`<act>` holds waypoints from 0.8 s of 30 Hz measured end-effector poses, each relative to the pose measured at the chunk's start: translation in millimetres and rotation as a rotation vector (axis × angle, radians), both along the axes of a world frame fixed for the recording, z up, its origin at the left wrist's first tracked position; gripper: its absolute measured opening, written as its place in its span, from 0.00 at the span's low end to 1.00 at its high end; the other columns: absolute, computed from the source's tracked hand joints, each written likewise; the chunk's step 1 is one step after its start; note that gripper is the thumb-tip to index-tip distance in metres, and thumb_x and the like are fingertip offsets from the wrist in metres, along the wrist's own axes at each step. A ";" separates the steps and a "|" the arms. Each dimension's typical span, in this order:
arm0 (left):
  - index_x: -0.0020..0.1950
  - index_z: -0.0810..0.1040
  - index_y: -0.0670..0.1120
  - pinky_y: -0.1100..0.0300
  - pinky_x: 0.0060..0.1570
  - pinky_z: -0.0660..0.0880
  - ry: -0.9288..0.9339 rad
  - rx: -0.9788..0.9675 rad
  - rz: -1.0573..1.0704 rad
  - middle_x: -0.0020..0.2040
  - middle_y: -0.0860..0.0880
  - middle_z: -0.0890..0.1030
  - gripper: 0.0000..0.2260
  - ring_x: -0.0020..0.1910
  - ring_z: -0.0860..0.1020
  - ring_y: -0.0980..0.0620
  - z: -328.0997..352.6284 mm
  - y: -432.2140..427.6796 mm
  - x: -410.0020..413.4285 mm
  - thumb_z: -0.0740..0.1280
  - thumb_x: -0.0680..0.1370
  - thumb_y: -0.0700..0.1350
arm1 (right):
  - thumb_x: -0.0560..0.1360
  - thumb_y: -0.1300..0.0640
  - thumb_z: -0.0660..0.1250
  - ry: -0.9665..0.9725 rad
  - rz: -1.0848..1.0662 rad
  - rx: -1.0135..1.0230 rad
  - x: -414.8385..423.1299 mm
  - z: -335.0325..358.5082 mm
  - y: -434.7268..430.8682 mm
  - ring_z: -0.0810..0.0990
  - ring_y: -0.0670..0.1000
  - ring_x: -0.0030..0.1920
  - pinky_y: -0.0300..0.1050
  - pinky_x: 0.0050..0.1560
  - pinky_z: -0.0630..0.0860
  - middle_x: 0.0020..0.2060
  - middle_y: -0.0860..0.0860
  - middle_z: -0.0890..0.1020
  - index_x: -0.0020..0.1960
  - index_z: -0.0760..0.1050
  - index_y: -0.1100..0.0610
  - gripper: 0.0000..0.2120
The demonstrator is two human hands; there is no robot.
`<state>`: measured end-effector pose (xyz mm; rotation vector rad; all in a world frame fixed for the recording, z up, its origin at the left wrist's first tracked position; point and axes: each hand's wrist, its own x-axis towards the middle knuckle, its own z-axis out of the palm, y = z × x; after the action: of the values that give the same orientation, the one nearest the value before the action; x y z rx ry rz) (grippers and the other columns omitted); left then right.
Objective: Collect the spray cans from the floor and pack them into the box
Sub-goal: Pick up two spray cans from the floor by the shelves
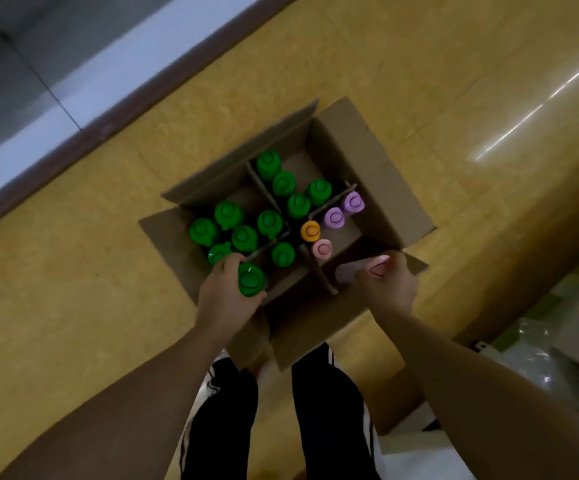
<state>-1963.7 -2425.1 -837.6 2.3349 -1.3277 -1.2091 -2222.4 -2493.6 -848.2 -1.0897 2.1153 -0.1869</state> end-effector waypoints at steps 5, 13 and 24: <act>0.68 0.71 0.47 0.56 0.55 0.72 -0.049 0.034 0.057 0.68 0.47 0.70 0.29 0.63 0.73 0.45 -53.2 11.8 -14.4 0.79 0.71 0.45 | 0.70 0.51 0.77 -0.020 0.056 0.029 -6.4 -59.8 -0.7 0.78 0.54 0.49 0.47 0.46 0.75 0.45 0.49 0.77 0.54 0.71 0.52 0.19; 0.68 0.69 0.46 0.50 0.60 0.73 -0.118 0.011 0.014 0.69 0.47 0.68 0.27 0.65 0.70 0.44 -113.3 3.5 -32.5 0.76 0.72 0.39 | 0.72 0.51 0.76 -0.030 0.165 0.100 -2.2 -132.4 -6.1 0.80 0.56 0.53 0.51 0.52 0.79 0.54 0.55 0.80 0.63 0.74 0.57 0.23; 0.69 0.71 0.44 0.45 0.62 0.73 -0.230 0.029 -0.010 0.68 0.45 0.71 0.28 0.68 0.69 0.43 -146.6 -7.6 -41.0 0.76 0.71 0.39 | 0.69 0.56 0.77 -0.037 0.190 0.158 9.4 -160.6 -4.2 0.79 0.59 0.56 0.53 0.57 0.78 0.57 0.58 0.80 0.64 0.73 0.58 0.26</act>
<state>-2004.7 -2432.7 -984.2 2.5539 -1.4007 -0.9925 -2213.0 -2497.7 -1008.9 -1.1745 1.9441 0.0497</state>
